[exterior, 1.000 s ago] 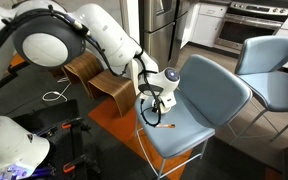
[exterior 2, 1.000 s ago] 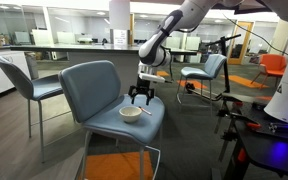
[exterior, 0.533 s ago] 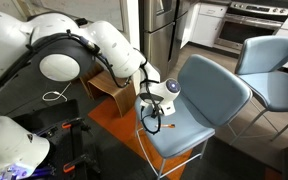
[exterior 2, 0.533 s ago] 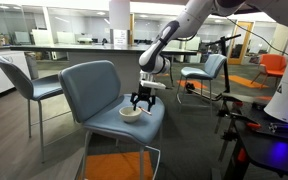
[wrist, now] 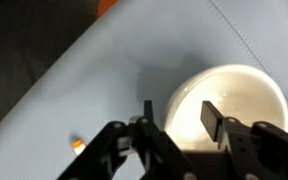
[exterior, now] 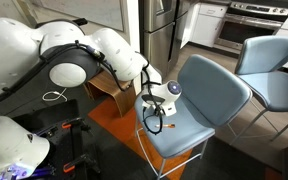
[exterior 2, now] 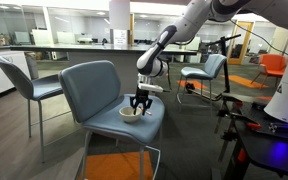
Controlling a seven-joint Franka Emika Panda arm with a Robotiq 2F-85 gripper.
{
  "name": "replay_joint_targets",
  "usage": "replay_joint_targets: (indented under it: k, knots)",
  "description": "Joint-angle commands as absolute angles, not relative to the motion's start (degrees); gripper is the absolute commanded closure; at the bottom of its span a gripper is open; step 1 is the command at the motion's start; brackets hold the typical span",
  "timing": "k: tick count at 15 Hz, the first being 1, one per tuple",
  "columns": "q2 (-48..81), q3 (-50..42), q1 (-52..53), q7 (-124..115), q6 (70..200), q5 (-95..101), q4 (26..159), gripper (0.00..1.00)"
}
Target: Move the bowl to the right
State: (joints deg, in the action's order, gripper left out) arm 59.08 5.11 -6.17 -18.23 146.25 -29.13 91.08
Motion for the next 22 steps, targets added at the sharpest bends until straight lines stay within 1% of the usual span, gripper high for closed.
replay_joint_targets:
  k: [1,4,5,7,8,12,15,19,22]
  knots:
    - [59.43,5.32,-6.49,-17.30,144.69,-29.00,90.03,0.74]
    - [58.67,4.92,-5.92,-17.39,145.46,-28.47,90.61,0.96]
    - [58.37,4.78,-5.73,-17.50,145.82,-28.26,90.75,0.99]
    - [57.84,4.69,-5.51,-17.55,146.23,-27.98,90.59,1.00]
    - [57.55,4.64,-5.42,-17.58,146.31,-27.83,90.32,0.97]
    - [57.75,4.17,-5.62,-17.82,143.78,-26.75,86.03,0.97]
    - [59.18,4.86,-7.70,-16.79,137.19,-26.41,80.21,0.97]
    - [61.86,3.35,-9.23,-18.51,126.52,-26.06,71.66,0.97]
    - [64.85,1.95,-9.78,-19.61,121.33,-25.54,65.18,0.97]
